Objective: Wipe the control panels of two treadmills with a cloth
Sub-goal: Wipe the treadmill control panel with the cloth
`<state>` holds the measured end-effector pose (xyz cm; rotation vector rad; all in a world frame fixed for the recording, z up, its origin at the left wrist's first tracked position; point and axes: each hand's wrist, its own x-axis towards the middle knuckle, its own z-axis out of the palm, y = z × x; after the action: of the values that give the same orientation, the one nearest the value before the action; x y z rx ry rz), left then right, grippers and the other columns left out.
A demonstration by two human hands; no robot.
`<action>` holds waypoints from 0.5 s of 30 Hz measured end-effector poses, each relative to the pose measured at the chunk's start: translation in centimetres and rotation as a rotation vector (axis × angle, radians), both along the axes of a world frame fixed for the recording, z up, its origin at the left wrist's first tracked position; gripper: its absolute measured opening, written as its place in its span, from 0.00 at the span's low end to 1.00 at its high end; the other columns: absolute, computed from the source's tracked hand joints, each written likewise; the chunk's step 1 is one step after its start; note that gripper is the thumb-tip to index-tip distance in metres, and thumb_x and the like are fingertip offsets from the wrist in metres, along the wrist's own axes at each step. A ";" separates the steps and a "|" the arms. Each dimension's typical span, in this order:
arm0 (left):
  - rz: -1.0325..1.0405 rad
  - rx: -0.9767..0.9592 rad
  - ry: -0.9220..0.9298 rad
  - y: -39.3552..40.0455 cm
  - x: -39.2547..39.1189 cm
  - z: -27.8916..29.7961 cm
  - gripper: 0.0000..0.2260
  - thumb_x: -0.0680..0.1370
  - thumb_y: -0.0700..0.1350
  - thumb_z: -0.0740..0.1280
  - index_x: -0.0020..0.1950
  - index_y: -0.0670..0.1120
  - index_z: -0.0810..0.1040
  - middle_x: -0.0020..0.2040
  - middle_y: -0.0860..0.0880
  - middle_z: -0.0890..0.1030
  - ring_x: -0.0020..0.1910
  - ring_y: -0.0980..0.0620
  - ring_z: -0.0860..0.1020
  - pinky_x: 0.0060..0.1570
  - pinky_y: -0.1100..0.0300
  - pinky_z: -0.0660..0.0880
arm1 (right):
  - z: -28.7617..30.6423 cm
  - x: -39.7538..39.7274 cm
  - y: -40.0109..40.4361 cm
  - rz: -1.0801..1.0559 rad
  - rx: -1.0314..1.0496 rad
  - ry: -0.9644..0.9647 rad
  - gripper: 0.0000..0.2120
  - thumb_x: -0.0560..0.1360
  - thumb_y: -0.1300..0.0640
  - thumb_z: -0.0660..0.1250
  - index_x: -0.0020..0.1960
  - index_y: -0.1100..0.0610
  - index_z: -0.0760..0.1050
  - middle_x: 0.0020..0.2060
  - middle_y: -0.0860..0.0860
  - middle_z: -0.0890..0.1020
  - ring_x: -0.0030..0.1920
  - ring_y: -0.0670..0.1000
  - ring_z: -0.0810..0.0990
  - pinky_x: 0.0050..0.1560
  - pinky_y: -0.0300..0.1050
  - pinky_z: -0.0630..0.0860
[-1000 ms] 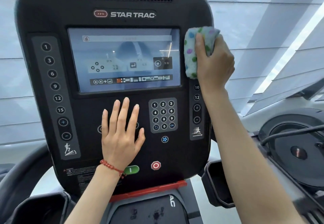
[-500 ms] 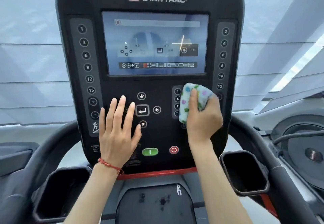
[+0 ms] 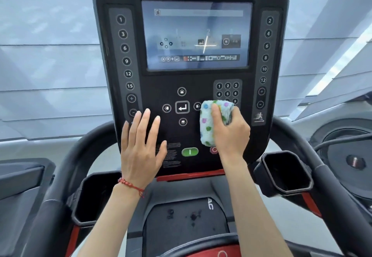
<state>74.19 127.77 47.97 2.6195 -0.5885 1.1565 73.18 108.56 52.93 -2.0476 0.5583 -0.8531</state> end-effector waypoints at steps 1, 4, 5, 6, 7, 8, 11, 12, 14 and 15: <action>-0.011 0.004 0.007 0.1 -0.3 0.0 0.20 0.77 0.45 0.62 0.68 0.39 0.72 0.69 0.38 0.69 0.70 0.40 0.66 0.69 0.42 0.60 | -0.3 -0.7 0.0 -0.001 0.015 0.024 0.16 0.73 0.43 0.65 0.37 0.55 0.70 0.31 0.46 0.76 0.32 0.44 0.74 0.37 0.41 0.67; -0.035 0.014 0.024 0.0 -1.5 -0.2 0.20 0.77 0.45 0.62 0.68 0.39 0.72 0.69 0.38 0.70 0.70 0.40 0.65 0.70 0.43 0.60 | -1.2 -2.9 0.0 0.024 0.070 0.074 0.17 0.73 0.43 0.64 0.37 0.56 0.70 0.30 0.46 0.76 0.32 0.44 0.74 0.35 0.40 0.69; -0.039 0.014 0.030 -0.1 -2.0 -0.2 0.20 0.77 0.46 0.62 0.67 0.39 0.72 0.69 0.38 0.70 0.70 0.40 0.65 0.70 0.43 0.59 | -1.4 -3.6 0.0 0.032 0.079 0.083 0.17 0.73 0.44 0.64 0.36 0.56 0.70 0.30 0.46 0.75 0.31 0.44 0.73 0.34 0.38 0.69; -0.043 0.013 0.040 -0.2 -2.6 -0.3 0.20 0.77 0.46 0.61 0.67 0.39 0.72 0.69 0.38 0.70 0.70 0.40 0.65 0.69 0.43 0.60 | -1.5 -4.3 -0.1 0.041 0.091 0.090 0.17 0.74 0.44 0.64 0.36 0.57 0.70 0.29 0.46 0.75 0.31 0.44 0.73 0.33 0.36 0.68; -0.044 0.015 0.051 -0.4 -3.4 -0.5 0.20 0.77 0.46 0.61 0.68 0.39 0.71 0.69 0.38 0.69 0.70 0.40 0.65 0.69 0.42 0.60 | -1.7 -5.0 -0.2 0.053 0.104 0.094 0.17 0.73 0.44 0.64 0.36 0.57 0.69 0.29 0.46 0.75 0.31 0.44 0.73 0.33 0.35 0.68; -0.039 0.022 0.063 -0.6 -4.2 -0.6 0.21 0.77 0.46 0.61 0.68 0.39 0.71 0.69 0.38 0.69 0.70 0.39 0.65 0.69 0.42 0.60 | -1.8 -5.6 -0.4 0.066 0.115 0.096 0.17 0.73 0.44 0.64 0.36 0.57 0.70 0.29 0.47 0.75 0.31 0.44 0.73 0.33 0.36 0.68; 0.000 0.055 0.090 -1.3 -6.7 -1.1 0.21 0.77 0.47 0.60 0.67 0.39 0.71 0.68 0.37 0.70 0.69 0.40 0.65 0.67 0.41 0.62 | -2.1 -7.6 -1.0 0.112 0.117 0.107 0.17 0.74 0.44 0.64 0.36 0.56 0.69 0.30 0.46 0.75 0.31 0.43 0.73 0.32 0.31 0.68; 0.019 0.064 0.097 -1.6 -7.5 -1.2 0.21 0.77 0.48 0.60 0.67 0.39 0.72 0.68 0.37 0.70 0.69 0.40 0.65 0.67 0.41 0.62 | -2.2 -8.3 -1.3 0.132 0.118 0.109 0.16 0.74 0.44 0.64 0.35 0.55 0.69 0.29 0.46 0.75 0.31 0.42 0.73 0.31 0.30 0.69; 0.066 0.076 0.115 -2.1 -9.4 -1.2 0.21 0.77 0.49 0.59 0.67 0.39 0.72 0.68 0.37 0.70 0.69 0.40 0.66 0.67 0.41 0.62 | -2.2 -9.7 -1.8 0.178 0.129 0.116 0.16 0.74 0.44 0.64 0.34 0.54 0.68 0.29 0.45 0.75 0.30 0.42 0.73 0.32 0.26 0.68; 0.089 0.077 0.124 -2.4 -10.4 -1.3 0.21 0.78 0.49 0.59 0.67 0.39 0.72 0.68 0.37 0.70 0.69 0.40 0.66 0.67 0.41 0.63 | -2.3 -10.4 -2.1 0.204 0.137 0.118 0.16 0.74 0.44 0.64 0.33 0.52 0.67 0.29 0.45 0.75 0.30 0.42 0.73 0.32 0.26 0.68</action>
<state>63.81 125.33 46.70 2.7843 -0.5057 1.0048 62.80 106.42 50.66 -1.9973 0.4498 -0.5616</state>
